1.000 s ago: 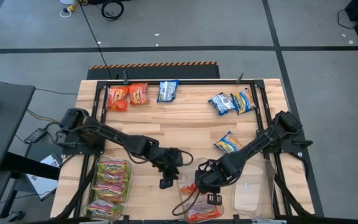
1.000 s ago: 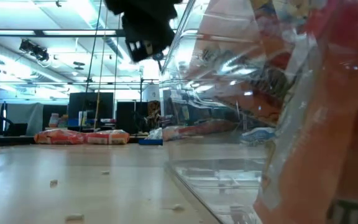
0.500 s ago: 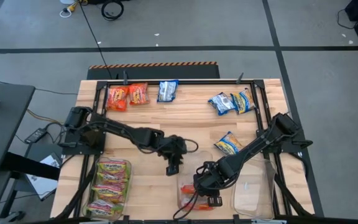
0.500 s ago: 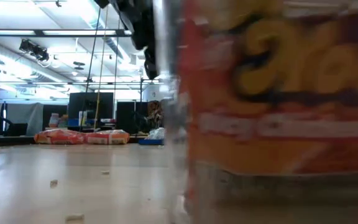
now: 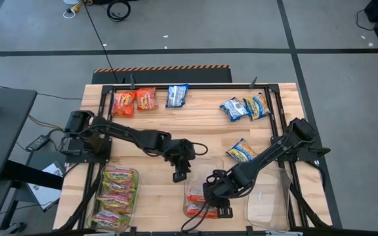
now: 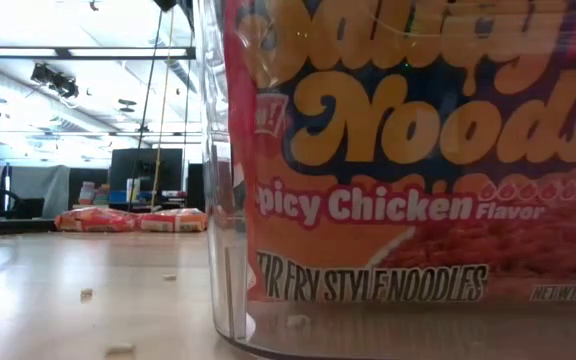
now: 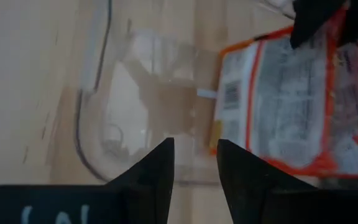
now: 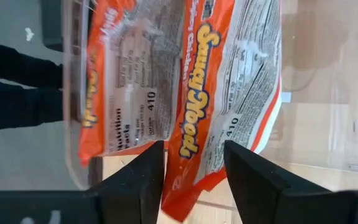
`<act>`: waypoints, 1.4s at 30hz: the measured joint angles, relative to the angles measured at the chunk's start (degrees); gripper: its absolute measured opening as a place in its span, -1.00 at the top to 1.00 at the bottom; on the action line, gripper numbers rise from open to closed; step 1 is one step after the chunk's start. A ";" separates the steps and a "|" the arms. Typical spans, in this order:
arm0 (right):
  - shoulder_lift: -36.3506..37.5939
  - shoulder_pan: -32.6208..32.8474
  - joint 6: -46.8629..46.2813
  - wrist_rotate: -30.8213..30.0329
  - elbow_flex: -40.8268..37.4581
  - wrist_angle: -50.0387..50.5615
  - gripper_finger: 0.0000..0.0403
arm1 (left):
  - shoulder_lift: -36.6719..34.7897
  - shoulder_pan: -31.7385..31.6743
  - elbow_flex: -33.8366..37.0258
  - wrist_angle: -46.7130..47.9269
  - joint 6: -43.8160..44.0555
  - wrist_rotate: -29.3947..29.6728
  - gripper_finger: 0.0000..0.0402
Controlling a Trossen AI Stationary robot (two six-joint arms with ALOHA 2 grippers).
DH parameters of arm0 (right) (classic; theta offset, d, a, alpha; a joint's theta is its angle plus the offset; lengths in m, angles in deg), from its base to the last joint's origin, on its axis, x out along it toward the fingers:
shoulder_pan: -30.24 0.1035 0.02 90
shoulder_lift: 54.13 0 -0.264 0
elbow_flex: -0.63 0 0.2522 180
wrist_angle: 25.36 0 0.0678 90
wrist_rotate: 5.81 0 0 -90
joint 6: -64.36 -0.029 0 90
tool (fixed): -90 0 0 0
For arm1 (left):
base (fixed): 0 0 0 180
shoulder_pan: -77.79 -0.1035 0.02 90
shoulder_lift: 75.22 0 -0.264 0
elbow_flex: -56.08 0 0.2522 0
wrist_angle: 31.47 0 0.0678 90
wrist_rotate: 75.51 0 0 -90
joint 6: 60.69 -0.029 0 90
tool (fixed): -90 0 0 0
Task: Sort Maruchan noodles
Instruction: Put the orange noodle pack into the middle transparent bin
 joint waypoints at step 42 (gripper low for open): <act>30.33 5.88 -20.89 -37.86 0.00 30.46 -0.08 | -5.55 -39.80 0.00 27.31 15.55 22.73 -0.16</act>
